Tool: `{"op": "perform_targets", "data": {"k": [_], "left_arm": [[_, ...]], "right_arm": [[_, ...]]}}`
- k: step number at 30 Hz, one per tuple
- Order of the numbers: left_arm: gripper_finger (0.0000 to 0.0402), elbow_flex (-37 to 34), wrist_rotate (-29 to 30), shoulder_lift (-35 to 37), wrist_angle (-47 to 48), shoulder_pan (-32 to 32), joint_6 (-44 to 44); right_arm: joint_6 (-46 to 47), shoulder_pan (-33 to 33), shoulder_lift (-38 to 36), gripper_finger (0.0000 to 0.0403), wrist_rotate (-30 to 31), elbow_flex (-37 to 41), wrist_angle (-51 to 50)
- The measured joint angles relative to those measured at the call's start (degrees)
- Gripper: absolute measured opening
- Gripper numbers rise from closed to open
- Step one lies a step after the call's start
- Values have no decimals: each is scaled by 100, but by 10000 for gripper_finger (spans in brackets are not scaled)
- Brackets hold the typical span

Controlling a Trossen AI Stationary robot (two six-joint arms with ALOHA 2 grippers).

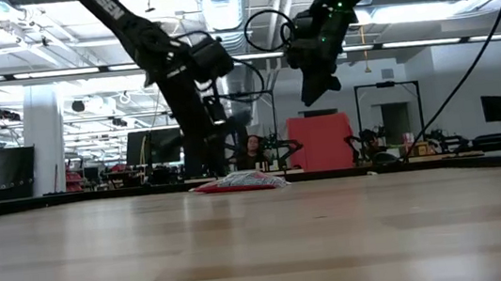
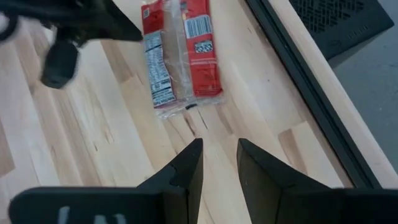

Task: Sort popcorn bags into baskets
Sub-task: Put the red popcorn pack into the blue bin

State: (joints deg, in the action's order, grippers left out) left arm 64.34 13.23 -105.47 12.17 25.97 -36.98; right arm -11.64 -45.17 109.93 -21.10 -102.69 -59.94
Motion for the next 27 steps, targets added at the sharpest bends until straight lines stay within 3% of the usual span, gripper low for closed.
{"op": "perform_targets", "data": {"k": [10, 16, 19, 23, 27], "left_arm": [[0, 8, 21, -596, -218, -234, -554], [0, 9, -34, -597, 285, -657, -619], [0, -128, 82, -578, 258, -883, -784], [0, -460, 153, -550, 134, -1141, -1050], [0, -755, 301, -527, -167, -1401, -1292]], "right_arm": [[-7, 11, 0, 123, -19, 11, -68], [-211, 53, 0, 122, -958, 11, -135], [-360, 120, -1, 129, -1029, 55, 3], [-537, 253, 3, 157, -1003, 479, 344], [-644, 469, 0, 210, -943, 1156, 1055]]}}
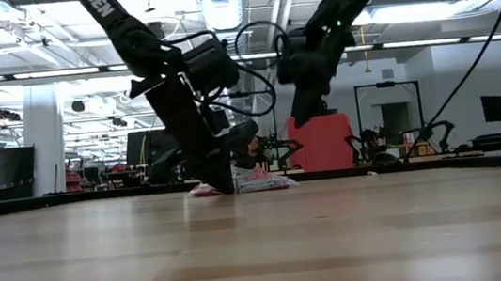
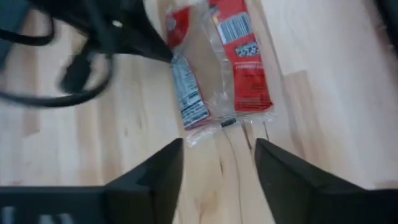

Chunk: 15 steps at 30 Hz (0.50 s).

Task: Sort popcorn bags into baskets
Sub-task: Put the red popcorn pack into the blue bin

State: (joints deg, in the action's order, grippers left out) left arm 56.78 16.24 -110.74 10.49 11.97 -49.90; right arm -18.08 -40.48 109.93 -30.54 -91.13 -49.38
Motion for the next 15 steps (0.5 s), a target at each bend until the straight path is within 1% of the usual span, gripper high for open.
{"op": "perform_targets", "data": {"k": [3, 6, 8, 11, 12, 15], "left_arm": [[0, -81, 79, 0, -141, -201, -78], [0, -82, 73, 0, -163, -346, -48], [0, -82, 30, 0, -174, -390, -41], [0, -82, 41, 0, -174, -450, -38], [0, -82, 30, 0, -174, -475, -32], [0, -82, -28, 0, -158, -579, -17]], "right_arm": [[246, 154, 11, 249, 106, 420, 803], [465, 310, 7, 267, 175, 671, 1612], [497, 425, 7, 269, 492, 747, 2086], [496, 580, 5, 265, 1157, 790, 2644], [497, 625, 5, 263, 1280, 794, 2719], [544, 759, 36, 254, 1286, 794, 2824]]}}
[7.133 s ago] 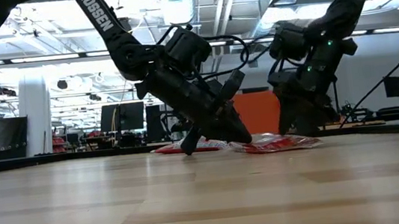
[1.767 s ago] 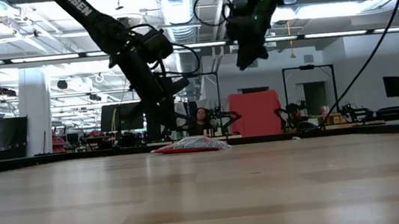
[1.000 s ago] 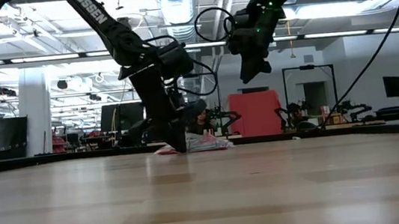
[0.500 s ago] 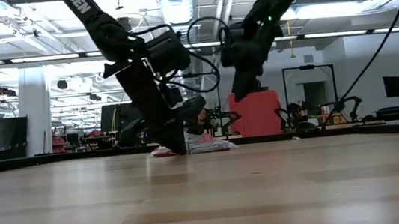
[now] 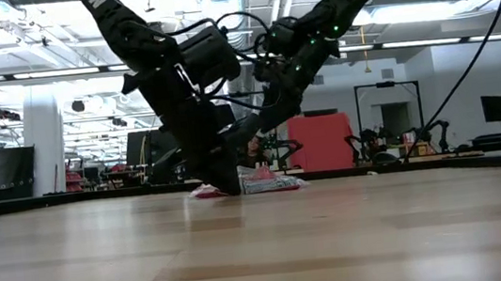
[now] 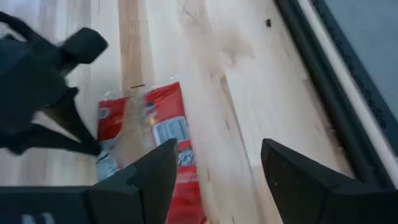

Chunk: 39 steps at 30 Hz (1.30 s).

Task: Sort popcorn bags into baskets
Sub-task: Put the red popcorn pack into the blue bin

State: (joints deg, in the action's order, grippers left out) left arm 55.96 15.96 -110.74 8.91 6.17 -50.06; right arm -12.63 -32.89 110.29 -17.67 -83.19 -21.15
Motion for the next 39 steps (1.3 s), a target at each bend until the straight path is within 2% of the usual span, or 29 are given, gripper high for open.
{"op": "perform_targets", "data": {"k": [4, 11, 21, 25, 32, 39], "left_arm": [[0, 0, -15, 2, 60, -188, -2], [0, 0, 79, 2, 98, -579, -20], [0, 0, 127, 2, 100, -910, -262], [0, 0, 130, 2, 100, -924, -229], [0, 0, 123, 2, 100, -924, -229], [0, 0, 94, 2, 105, -973, 10]], "right_arm": [[17, 121, 206, 248, -41, 14, -279], [60, 250, 590, 247, -513, 10, -697], [-77, 599, 750, 247, -793, 11, -748], [-103, 762, 923, 247, -446, 24, -702], [-45, 741, 902, 247, -493, -4, -688], [211, 752, 899, 247, -497, -760, -1841]]}}
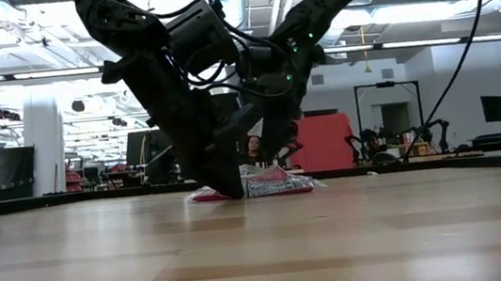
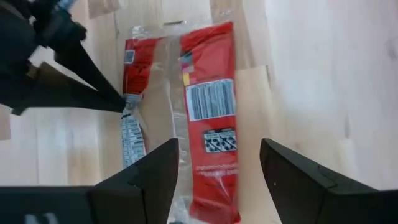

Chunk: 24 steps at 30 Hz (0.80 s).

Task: Sort popcorn bags into baskets
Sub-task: Put the red popcorn pack into the blue bin

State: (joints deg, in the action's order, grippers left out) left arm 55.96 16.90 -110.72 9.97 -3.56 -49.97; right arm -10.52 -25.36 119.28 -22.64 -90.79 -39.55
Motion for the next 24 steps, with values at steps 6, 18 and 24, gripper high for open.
{"op": "perform_targets", "data": {"k": [6, 18, 24], "left_arm": [[0, 1, -154, 4, 106, -48, 467], [0, 2, -214, 36, 250, -382, 857], [0, -61, -367, 528, 891, -517, 796]], "right_arm": [[203, 11, -4, 245, 0, -172, -680], [411, 531, -4, 244, -41, -172, -719], [415, 452, -68, 244, -32, -163, -766]]}}
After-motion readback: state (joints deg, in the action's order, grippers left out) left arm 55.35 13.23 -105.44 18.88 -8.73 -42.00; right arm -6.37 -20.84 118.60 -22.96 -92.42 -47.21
